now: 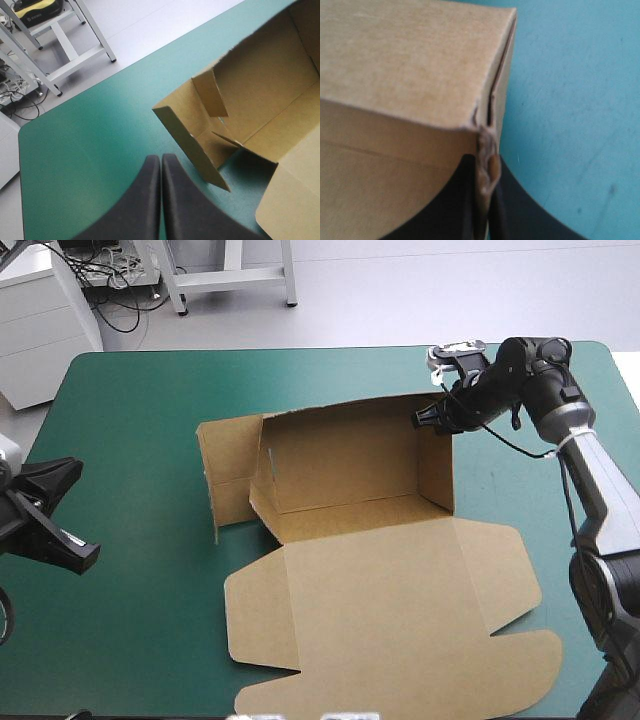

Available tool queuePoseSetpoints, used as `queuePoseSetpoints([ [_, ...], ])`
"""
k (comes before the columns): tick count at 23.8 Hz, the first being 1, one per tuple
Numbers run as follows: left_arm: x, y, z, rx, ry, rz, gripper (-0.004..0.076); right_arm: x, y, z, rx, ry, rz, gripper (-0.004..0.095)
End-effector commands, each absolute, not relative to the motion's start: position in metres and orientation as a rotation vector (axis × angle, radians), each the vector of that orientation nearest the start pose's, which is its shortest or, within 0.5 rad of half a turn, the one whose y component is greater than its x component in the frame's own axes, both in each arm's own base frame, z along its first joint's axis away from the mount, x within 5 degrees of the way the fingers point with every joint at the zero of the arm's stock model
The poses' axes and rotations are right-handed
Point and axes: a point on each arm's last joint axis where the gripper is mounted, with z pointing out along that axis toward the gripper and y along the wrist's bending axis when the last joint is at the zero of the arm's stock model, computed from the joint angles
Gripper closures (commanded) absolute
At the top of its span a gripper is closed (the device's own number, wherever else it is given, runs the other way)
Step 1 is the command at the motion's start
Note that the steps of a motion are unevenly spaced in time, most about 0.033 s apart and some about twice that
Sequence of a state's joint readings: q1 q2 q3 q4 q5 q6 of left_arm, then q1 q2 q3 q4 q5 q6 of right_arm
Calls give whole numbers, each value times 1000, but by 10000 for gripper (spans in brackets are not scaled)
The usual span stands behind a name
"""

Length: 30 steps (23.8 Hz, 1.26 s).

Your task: Fold the box

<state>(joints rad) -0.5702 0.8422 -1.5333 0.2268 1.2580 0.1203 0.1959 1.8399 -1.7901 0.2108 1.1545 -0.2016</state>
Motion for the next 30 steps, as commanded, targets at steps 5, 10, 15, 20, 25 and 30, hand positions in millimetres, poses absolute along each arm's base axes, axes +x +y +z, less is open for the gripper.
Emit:
queuePoseSetpoints([
  [5, 83, -32, 499, 637, 2009, -40, 733, 420, 95, 307, -483, 2641, 230, 920],
  [10, 86, -34, 492, 635, 2037, -46, 742, 428, 96, 311, -462, 2546, 221, 597],
  [15, 86, -34, 492, 634, 2038, -47, 743, 426, 97, 321, -466, 2564, 233, 2],
  [20, 86, -34, 492, 623, 2038, -49, 744, 411, 93, 348, -413, 2649, 243, -16],
  [25, 86, -34, 492, 623, 2038, -48, 743, 394, 90, 377, -321, 2595, 269, -16],
  [30, 86, -34, 492, 623, 2038, -48, 743, 378, 89, 399, -235, 2555, 314, -15],
])
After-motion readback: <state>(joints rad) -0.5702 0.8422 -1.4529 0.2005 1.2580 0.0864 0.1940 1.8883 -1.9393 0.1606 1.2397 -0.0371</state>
